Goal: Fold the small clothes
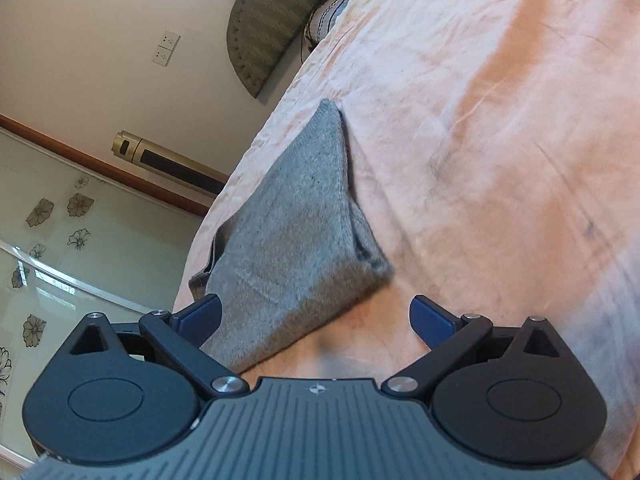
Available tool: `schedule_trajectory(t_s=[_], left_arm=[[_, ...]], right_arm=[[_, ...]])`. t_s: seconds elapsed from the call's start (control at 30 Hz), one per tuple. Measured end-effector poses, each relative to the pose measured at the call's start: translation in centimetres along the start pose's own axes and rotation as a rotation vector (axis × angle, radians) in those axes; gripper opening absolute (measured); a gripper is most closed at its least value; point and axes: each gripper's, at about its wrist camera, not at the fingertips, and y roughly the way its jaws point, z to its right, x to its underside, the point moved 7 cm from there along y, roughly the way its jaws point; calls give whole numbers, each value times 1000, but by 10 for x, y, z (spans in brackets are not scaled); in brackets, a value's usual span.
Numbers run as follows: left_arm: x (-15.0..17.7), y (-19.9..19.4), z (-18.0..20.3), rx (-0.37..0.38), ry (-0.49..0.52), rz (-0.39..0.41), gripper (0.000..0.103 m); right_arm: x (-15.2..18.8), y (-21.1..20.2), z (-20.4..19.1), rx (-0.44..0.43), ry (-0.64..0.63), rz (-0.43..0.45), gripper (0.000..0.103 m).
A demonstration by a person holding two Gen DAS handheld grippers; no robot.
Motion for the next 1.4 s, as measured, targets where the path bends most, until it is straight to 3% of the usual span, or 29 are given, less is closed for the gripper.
schedule_trajectory(t_s=[0.13, 0.2, 0.23, 0.27, 0.3, 0.33, 0.37, 0.4, 0.53, 0.67, 0.77, 0.83, 0.87, 0.93, 1.0, 1.1, 1.17, 1.27, 1.33, 1.4], left_arm=[[-15, 37, 12, -4, -28, 41, 90], [-21, 54, 17, -49, -12, 49, 68], [-22, 62, 16, -83, -9, 35, 39], [-21, 70, 12, -121, -19, 2, 6], [-21, 74, 9, -127, -37, -11, 6], [-22, 73, 8, -121, -50, -9, 5], [-22, 72, 9, -130, -40, -14, 5], [-20, 67, 13, -136, -20, -14, 5], [-14, 33, 31, -43, 13, -19, 4], [3, -10, 40, 20, 78, -48, 4], [24, -24, 16, -86, 226, -101, 8], [29, -38, -7, -183, 277, -95, 14], [25, -47, -14, -203, 300, -71, 17], [7, -64, -5, -256, 395, 36, 17], [-8, -70, 26, -303, 596, 159, 17], [-14, -37, 75, -324, 905, 240, 28], [-9, 10, 97, -329, 1081, 204, 45], [5, 79, 105, -427, 1281, 96, 45], [9, 112, 103, -489, 1373, 69, 45], [6, 130, 99, -546, 1418, 65, 45]], right_arm=[[-7, 32, -14, 5, -6, 8, 103], [-19, 46, -18, 7, 24, 64, 101], [-24, 54, -18, 19, 25, 73, 95], [-26, 63, -18, 44, 11, 71, 74], [-27, 71, -15, 68, 4, 59, 36], [-25, 81, -10, 84, 2, 21, 17], [-24, 85, -6, 78, 4, 20, 11], [-23, 83, -5, 69, 0, 26, 10], [-17, 59, -19, 7, -32, 36, 11], [3, 21, -27, -62, -72, -8, 11], [26, 1, -5, -21, -85, -67, 14], [34, -9, 14, 42, -53, -69, 29], [35, -18, 20, 32, -30, -52, 30], [25, -34, 18, 47, -35, 23, 44], [12, -42, 8, 70, -81, 96, 74], [-3, -29, -11, 42, -132, 131, 90], [-6, -8, -19, 32, -164, 124, 93], [4, 27, -15, 135, -252, 104, 94], [16, 33, -20, 121, -364, 156, 103], [22, 33, -21, 133, -421, 182, 103]])
